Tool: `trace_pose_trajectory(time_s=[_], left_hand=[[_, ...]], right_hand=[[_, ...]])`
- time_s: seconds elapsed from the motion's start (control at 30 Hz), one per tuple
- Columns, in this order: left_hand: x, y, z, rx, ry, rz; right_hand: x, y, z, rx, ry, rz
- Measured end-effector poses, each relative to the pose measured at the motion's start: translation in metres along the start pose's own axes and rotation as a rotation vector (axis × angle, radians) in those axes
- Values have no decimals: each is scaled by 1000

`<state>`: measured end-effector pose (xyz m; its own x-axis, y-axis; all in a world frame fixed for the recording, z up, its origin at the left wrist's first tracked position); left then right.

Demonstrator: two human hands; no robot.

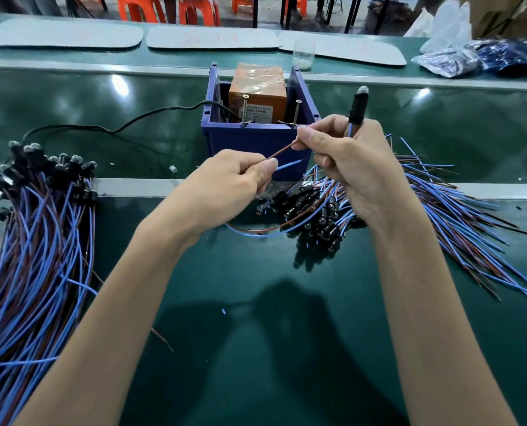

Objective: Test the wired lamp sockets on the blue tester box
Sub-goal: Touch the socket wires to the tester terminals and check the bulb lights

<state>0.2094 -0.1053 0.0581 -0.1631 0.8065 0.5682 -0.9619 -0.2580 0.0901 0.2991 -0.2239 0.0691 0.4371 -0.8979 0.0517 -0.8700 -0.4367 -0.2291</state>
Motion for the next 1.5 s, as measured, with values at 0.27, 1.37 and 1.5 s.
trace_pose_trajectory(time_s=[0.27, 1.37, 1.5], left_hand=[[0, 2, 6, -31, -4, 20], [7, 4, -4, 38, 890, 373], [5, 4, -4, 42, 1044, 337]], right_hand=[[3, -1, -7, 88, 94, 46], [-38, 10, 1, -55, -171, -96], [-45, 12, 1, -54, -263, -135]])
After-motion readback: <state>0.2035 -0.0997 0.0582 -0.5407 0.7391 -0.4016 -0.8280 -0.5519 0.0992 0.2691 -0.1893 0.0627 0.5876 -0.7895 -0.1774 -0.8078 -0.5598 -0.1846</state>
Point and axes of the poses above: each hand's wrist, its own y-axis away from the middle knuckle, its own x-axis out of the back of the hand, z = x × y, the point moved 9 cm from there along -y, towards the middle knuckle, and after that the axes turned 8 degrees about x, right-handed, at the moved point
